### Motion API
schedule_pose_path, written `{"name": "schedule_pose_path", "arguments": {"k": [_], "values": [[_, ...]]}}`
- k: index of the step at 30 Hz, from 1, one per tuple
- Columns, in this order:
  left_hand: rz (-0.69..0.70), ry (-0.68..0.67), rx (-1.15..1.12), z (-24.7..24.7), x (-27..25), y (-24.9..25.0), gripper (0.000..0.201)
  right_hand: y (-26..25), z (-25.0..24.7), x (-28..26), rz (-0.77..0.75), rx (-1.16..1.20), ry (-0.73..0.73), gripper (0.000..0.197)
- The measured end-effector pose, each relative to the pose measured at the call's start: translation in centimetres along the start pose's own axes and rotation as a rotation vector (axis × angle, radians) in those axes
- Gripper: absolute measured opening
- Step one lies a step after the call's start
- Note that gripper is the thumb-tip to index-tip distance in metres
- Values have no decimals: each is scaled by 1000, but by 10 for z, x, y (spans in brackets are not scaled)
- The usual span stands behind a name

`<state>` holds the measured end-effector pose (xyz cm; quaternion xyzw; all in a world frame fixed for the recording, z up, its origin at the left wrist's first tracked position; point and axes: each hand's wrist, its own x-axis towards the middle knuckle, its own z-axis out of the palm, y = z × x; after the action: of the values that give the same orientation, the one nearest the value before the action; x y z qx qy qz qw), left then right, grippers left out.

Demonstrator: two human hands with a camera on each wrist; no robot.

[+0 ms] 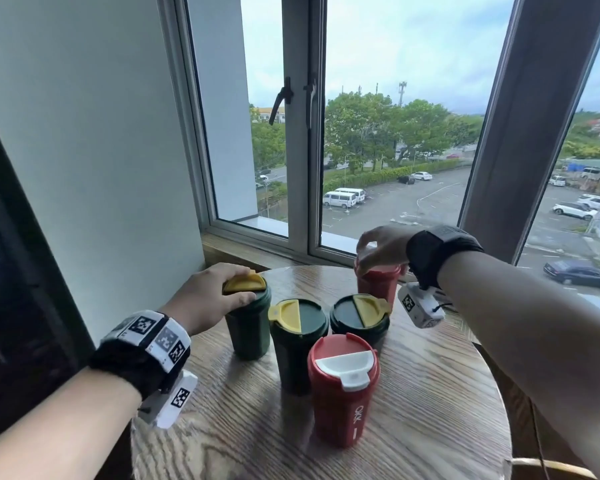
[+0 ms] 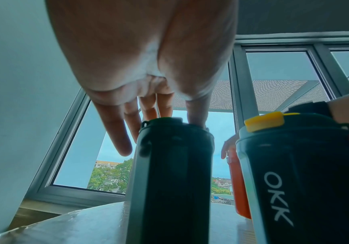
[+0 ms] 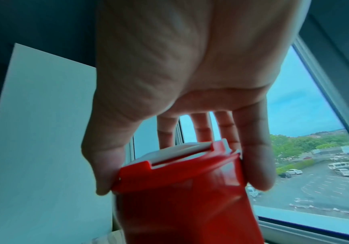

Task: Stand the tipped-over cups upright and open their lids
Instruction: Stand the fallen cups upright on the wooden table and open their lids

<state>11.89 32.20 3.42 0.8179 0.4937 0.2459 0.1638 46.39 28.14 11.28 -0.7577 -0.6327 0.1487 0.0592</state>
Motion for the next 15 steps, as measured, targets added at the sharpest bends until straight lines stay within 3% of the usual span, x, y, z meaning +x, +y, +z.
{"name": "schedule_pose_path", "arguments": {"k": [4,15], "values": [[10,-10,-15,0,1,-3,57,-30,-10,1,-43,24,-14,42],[53,13,-46,3,1,-6,56,-98,-1,-2,-166,-238,-95,51]]}}
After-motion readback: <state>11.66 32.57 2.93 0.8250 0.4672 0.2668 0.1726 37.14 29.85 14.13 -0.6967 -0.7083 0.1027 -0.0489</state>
